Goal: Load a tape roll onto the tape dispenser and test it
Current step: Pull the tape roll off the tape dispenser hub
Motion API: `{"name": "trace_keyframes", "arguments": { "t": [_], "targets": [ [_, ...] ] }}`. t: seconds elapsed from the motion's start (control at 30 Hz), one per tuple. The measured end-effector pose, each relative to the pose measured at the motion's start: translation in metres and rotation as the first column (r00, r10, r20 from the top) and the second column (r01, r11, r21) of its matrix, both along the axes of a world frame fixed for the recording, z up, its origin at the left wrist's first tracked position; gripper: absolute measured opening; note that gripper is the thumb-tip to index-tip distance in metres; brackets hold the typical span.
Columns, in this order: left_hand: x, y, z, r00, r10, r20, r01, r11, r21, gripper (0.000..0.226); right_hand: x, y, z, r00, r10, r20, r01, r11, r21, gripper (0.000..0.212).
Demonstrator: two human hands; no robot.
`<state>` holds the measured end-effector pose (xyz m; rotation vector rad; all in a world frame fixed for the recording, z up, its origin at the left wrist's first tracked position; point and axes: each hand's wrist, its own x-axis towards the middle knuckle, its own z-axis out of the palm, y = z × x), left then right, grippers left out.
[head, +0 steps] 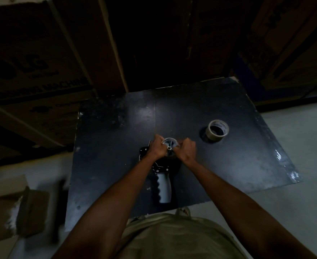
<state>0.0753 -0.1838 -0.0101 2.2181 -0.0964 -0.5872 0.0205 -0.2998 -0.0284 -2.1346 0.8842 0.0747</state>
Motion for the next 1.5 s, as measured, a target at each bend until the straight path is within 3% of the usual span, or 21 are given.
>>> {"name": "trace_keyframes", "arguments": {
  "t": [0.27,0.53,0.87,1.0,1.2,1.37,1.5],
  "targets": [
    [-0.001,-0.001,0.000,0.999,0.041,0.009,-0.041,0.999,-0.012,0.023,-0.002,-0.018,0.005,0.989,0.146,-0.016,-0.144,0.986,0.084,0.035],
    [0.004,0.001,-0.005,0.999,0.018,-0.033,-0.017,1.000,0.022,0.027,-0.006,-0.024,-0.001,0.974,0.212,0.077,-0.222,0.963,0.151,0.025],
    [0.018,0.006,-0.005,0.949,-0.312,-0.033,0.309,0.911,0.272,0.046,-0.010,-0.016,-0.017,0.985,0.091,0.144,-0.107,0.989,0.103,0.022],
    [0.028,0.009,-0.010,0.924,-0.382,-0.013,0.365,0.873,0.324,0.038,-0.008,-0.017,-0.030,0.981,0.070,0.182,-0.097,0.985,0.143,0.022],
    [0.061,0.013,-0.004,0.833,-0.551,-0.045,0.540,0.793,0.280,0.028,-0.002,-0.026,-0.042,0.961,0.109,0.255,-0.137,0.986,0.091,0.026],
    [0.074,0.020,0.002,0.772,-0.633,-0.056,0.634,0.761,0.137,0.027,0.004,-0.034,-0.053,0.930,0.158,0.330,-0.181,0.983,0.039,0.022],
    [0.074,0.020,0.006,0.713,-0.700,-0.040,0.688,0.686,0.236,0.024,0.012,-0.044,-0.060,0.905,0.248,0.347,-0.270,0.963,0.018,0.025]
  ]
}}
